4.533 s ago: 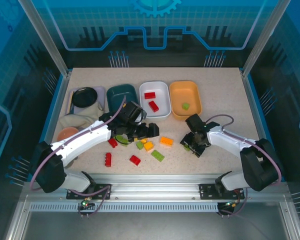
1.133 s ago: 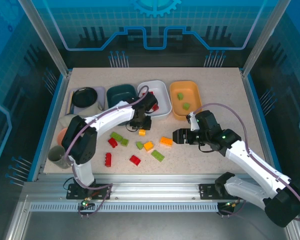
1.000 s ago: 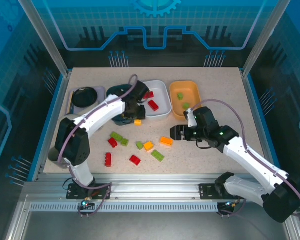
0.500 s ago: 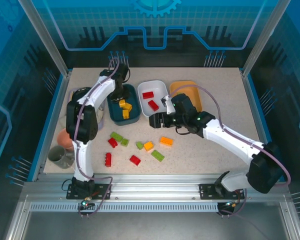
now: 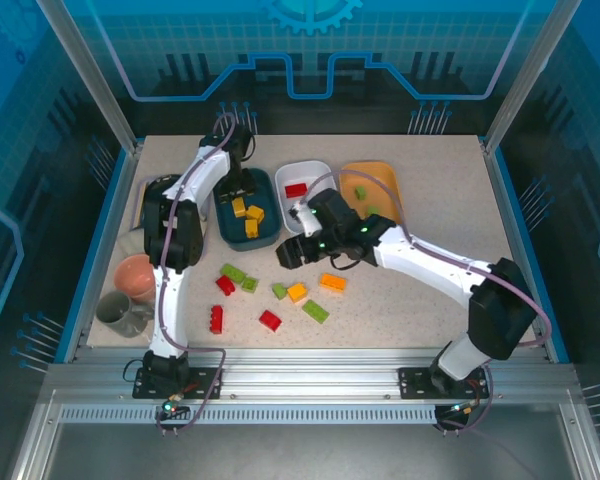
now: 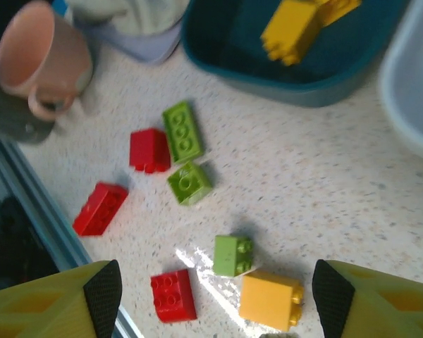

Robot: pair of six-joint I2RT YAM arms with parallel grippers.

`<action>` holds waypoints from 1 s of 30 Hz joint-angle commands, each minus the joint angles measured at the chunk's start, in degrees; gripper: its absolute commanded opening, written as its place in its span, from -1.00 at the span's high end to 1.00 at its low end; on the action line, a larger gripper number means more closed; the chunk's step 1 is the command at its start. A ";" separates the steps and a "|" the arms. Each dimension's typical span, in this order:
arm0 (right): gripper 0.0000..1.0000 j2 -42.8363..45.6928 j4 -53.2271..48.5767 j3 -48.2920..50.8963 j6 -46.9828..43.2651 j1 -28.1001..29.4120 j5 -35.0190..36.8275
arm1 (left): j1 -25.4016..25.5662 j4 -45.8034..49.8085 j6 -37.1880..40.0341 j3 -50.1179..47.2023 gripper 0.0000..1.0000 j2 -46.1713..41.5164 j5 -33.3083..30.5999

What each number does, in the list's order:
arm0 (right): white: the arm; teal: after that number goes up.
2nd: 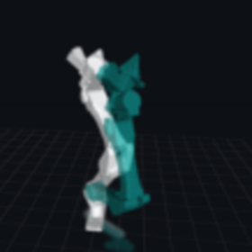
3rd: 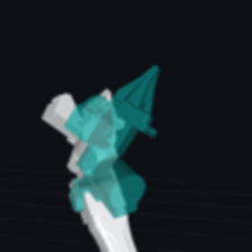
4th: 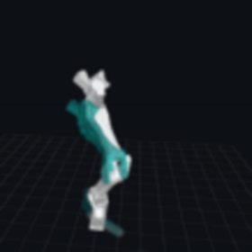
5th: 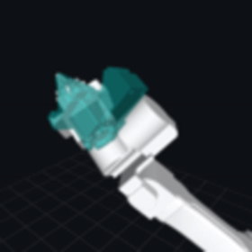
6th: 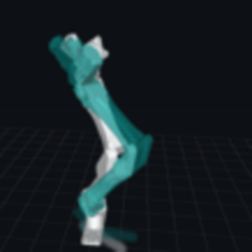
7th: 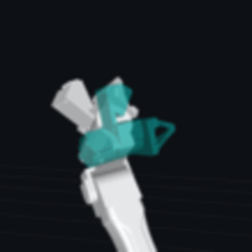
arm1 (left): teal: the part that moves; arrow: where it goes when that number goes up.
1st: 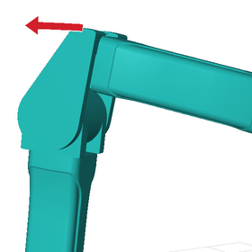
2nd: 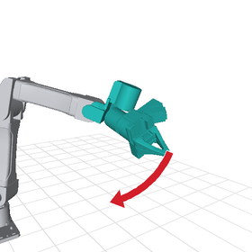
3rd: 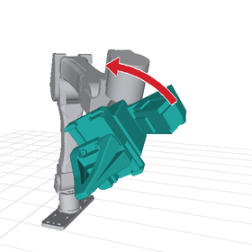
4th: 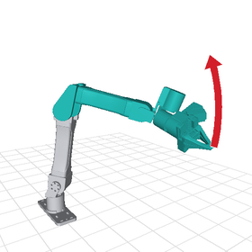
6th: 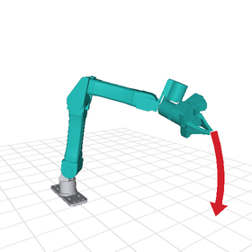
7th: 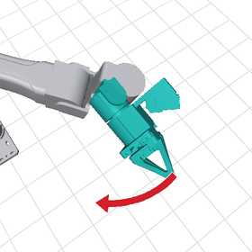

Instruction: Sort the legos into containers by color

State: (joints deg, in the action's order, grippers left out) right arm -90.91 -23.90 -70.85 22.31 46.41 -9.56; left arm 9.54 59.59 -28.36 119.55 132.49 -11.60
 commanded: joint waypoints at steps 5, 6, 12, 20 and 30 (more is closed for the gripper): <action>-0.34 -6.59 -13.75 -4.54 -12.24 12.12 3.77 | 0.14 0.08 -2.50 -4.53 -0.43 -13.67 3.41; -0.33 -7.34 -14.25 -4.55 -12.41 13.25 4.39 | 0.18 -0.80 -3.19 -6.99 -0.45 -16.33 4.04; -0.37 -14.62 -17.19 -8.28 -13.07 18.60 7.47 | 0.16 -5.19 -8.92 -27.16 -0.62 -36.50 7.46; -0.38 -23.94 -20.40 -14.52 -11.76 20.82 8.78 | 0.26 -5.93 -19.28 -50.92 -0.63 -62.94 8.59; 0.16 -28.74 -20.95 -16.82 -11.45 21.33 12.76 | 2.47 0.06 -23.36 -59.72 -0.63 -79.34 9.20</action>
State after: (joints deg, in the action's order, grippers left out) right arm -118.61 -43.16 -85.86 10.63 66.78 1.34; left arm 11.46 57.01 -49.52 61.63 55.22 -3.77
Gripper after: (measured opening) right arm 0.436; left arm 0.815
